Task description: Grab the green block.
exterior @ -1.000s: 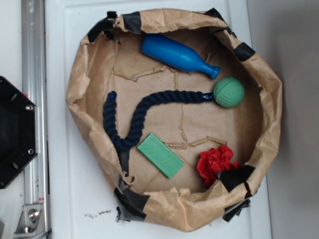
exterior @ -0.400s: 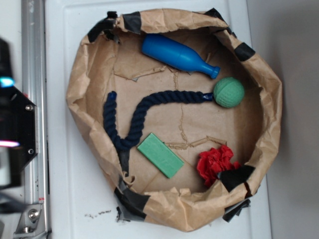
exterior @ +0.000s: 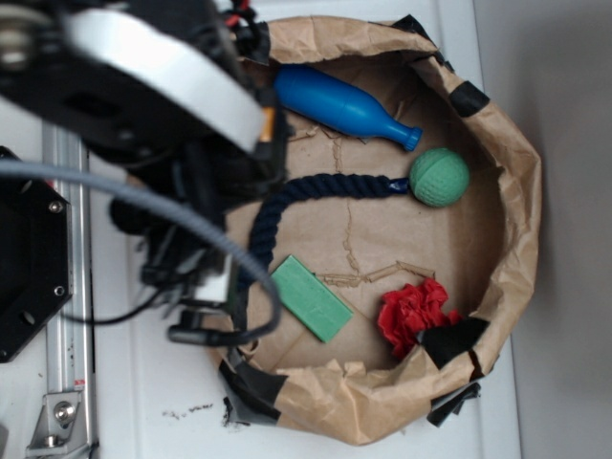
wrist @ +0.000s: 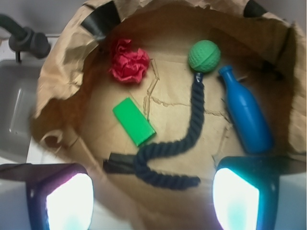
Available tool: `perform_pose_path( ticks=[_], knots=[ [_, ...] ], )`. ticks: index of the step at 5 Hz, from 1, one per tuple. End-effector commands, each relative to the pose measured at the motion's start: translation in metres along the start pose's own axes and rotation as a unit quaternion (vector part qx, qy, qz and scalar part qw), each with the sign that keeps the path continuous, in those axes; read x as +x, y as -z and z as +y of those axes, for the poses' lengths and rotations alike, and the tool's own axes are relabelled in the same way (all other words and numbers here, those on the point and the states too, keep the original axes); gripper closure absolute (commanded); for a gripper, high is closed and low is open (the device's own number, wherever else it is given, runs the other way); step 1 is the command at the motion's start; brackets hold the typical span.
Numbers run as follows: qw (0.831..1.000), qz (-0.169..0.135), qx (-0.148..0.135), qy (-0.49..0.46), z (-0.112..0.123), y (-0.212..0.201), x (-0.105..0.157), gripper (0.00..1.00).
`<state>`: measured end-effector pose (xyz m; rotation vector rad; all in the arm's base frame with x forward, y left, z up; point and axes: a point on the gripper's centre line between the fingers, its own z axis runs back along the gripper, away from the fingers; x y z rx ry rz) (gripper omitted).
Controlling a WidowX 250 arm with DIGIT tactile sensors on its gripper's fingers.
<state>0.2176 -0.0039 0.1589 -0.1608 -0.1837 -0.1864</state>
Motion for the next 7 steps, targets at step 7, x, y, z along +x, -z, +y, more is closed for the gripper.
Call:
perform_pose_path(
  ticks=[7],
  knots=[
    [0.983, 0.065, 0.003, 0.169, -0.033, 0.152, -0.005, 0.00]
  ],
)
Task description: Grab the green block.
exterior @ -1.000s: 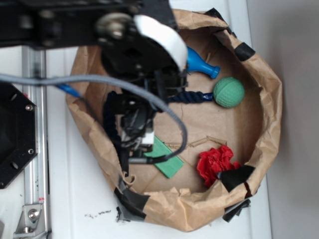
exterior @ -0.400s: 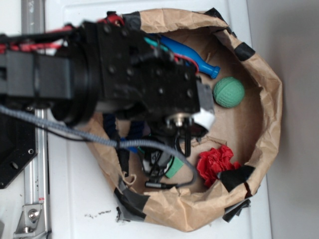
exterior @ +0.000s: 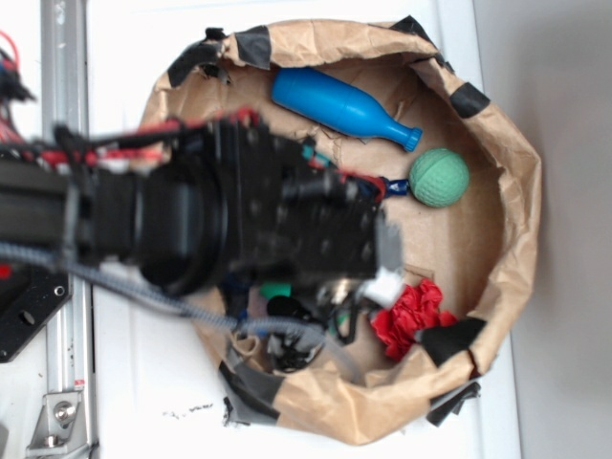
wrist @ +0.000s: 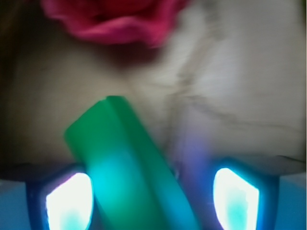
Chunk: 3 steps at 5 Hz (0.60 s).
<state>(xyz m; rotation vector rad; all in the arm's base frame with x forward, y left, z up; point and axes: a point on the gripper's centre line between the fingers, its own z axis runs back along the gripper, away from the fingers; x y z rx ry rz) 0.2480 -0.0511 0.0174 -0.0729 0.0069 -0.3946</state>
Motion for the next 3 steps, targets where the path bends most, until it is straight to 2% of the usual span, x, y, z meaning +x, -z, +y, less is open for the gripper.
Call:
perform_pose_path(
  ticks=[1, 2, 3],
  knots=[
    [0.997, -0.028, 0.003, 0.070, -0.022, 0.010, -0.015, 0.00],
    [0.999, 0.004, 0.017, 0.031, -0.017, 0.017, -0.010, 1.00],
    [0.999, 0.018, 0.010, -0.037, -0.002, 0.023, -0.002, 1.00]
  ],
)
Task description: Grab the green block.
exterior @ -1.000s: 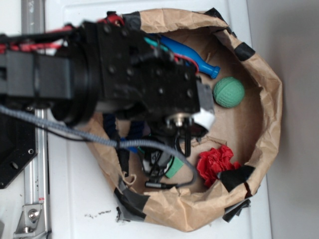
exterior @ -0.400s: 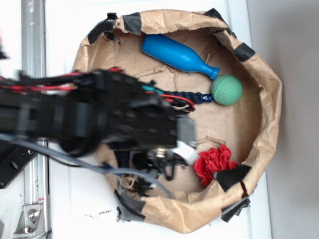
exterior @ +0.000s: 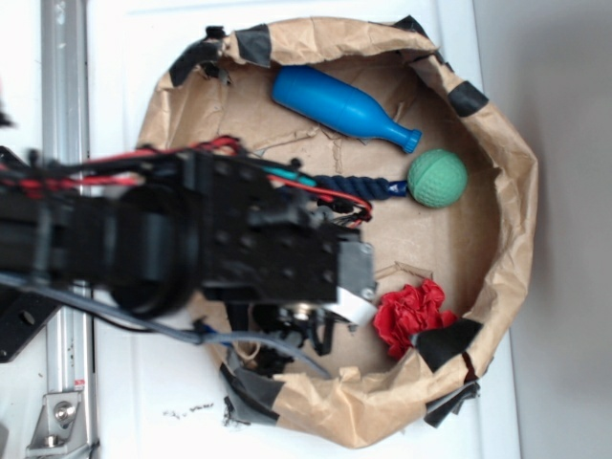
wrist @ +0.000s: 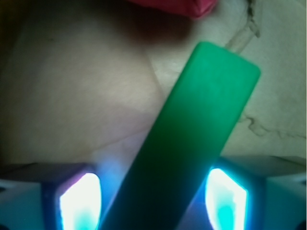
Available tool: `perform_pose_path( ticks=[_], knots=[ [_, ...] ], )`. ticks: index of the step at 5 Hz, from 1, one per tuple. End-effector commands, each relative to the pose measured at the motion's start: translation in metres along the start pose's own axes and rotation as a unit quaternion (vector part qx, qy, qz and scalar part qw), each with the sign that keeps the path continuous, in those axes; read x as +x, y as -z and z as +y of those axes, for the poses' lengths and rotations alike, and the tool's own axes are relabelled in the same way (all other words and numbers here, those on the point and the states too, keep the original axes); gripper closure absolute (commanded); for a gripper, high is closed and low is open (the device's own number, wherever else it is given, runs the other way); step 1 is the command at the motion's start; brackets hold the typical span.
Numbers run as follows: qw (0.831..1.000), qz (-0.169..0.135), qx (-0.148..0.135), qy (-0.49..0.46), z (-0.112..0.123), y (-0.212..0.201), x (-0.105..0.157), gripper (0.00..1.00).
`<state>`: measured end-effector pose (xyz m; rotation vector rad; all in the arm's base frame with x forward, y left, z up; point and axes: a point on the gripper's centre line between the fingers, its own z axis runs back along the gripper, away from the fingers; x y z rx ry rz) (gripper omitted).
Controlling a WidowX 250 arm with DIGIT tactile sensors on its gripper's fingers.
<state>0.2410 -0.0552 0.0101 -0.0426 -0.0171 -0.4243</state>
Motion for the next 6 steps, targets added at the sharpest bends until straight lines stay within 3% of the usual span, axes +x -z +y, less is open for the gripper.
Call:
perform_pose_path(
  ticks=[1, 2, 3, 4, 6],
  knots=[
    [0.990, 0.033, 0.006, -0.137, 0.020, 0.006, 0.015, 1.00],
    [0.974, 0.004, 0.045, -0.223, 0.049, -0.036, 0.010, 1.00],
    [0.948, -0.067, 0.064, -0.303, 0.072, -0.088, -0.009, 1.00],
    [0.938, -0.098, 0.077, -0.323, 0.063, -0.138, -0.015, 1.00],
    [0.935, -0.109, 0.038, -0.335, 0.050, -0.164, -0.011, 1.00]
  ],
)
